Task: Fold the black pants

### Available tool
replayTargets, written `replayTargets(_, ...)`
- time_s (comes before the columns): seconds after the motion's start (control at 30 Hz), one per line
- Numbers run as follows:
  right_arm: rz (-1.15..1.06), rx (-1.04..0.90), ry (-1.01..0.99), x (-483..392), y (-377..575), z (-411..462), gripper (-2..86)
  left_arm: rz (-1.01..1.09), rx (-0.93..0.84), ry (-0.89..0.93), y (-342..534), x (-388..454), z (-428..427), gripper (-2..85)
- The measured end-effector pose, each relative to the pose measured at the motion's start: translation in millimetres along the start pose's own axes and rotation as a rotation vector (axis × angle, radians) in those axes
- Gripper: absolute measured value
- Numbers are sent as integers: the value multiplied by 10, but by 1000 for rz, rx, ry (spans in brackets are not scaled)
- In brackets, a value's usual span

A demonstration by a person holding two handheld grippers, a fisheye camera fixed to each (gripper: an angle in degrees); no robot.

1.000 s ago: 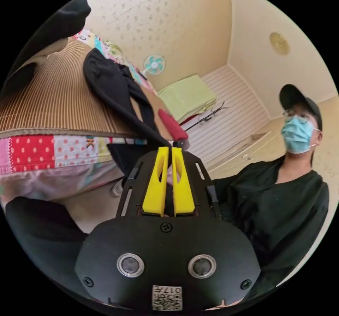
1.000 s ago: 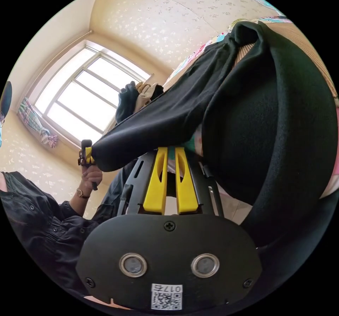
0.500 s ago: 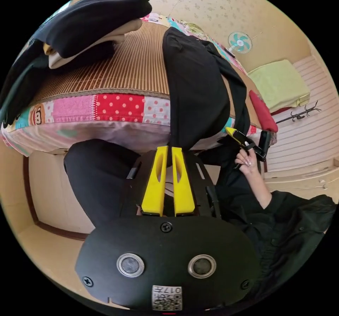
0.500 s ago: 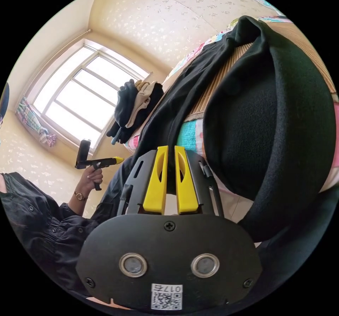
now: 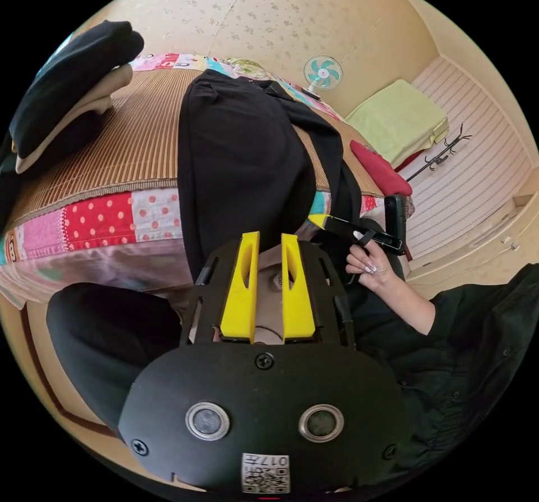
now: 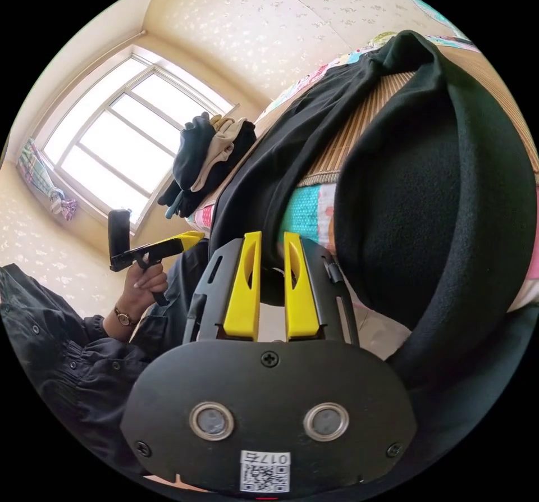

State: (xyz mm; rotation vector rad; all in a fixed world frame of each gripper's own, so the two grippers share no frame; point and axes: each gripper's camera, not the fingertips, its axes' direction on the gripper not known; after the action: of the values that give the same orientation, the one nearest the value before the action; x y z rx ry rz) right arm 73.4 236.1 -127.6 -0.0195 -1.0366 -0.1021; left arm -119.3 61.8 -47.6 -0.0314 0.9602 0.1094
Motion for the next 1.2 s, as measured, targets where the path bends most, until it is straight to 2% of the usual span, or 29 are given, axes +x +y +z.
replayTargets(0.2,-37,-29,29,-253,75,70,73,16,49,-14,196,-63,67,66)
replayTargets(0.3,-34,-35,36,-329,99,91,63,22,-12,-66,177,-44,175,65)
replayTargets(0.53,-42,-21,60,-501,184,81,31,28,-29,-24,219,-85,275,58)
replayTargets(0.9,-40,-7,27,-607,252,11,25,68,-84,-34,132,-84,451,51)
replayTargets(1.2,-18,-2,6,-618,265,-46,26,21,-102,5,56,-268,465,36)
